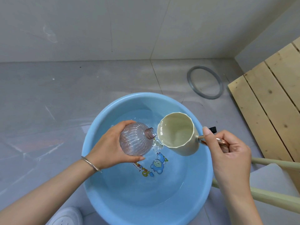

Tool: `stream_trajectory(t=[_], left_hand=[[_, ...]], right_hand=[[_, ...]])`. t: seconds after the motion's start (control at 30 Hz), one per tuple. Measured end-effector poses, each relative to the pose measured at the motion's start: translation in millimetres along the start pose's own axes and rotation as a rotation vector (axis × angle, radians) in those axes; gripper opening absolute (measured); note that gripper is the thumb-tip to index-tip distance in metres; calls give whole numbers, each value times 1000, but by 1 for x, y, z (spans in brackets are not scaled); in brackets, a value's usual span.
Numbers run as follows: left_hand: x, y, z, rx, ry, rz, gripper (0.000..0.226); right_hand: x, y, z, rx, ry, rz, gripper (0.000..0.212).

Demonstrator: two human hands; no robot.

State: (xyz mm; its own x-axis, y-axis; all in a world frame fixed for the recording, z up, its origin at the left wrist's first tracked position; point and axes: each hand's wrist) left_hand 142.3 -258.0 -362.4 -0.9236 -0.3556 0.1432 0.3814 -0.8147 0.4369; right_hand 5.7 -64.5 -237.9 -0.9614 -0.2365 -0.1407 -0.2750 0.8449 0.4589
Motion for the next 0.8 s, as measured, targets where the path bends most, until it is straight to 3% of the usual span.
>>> stream_trajectory(t=[0.17, 0.8], left_hand=[[-1, -1, -2, 6, 6, -1, 96], [-2, 0, -4, 9, -9, 16, 94]], right_hand=[[-2, 2, -6, -47, 54, 23, 47], [-6, 10, -18, -184, 227, 107, 37]])
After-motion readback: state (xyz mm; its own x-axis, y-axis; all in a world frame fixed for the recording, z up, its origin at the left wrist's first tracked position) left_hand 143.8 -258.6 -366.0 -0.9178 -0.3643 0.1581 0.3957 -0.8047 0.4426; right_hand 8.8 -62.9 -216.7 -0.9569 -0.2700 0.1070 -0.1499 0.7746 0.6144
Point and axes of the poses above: each hand's wrist, its own x-axis towards the middle knuckle, its own y-axis out of the back of the hand, z = x × y, and after that the axes turned 14 degrees about -y, right-handed
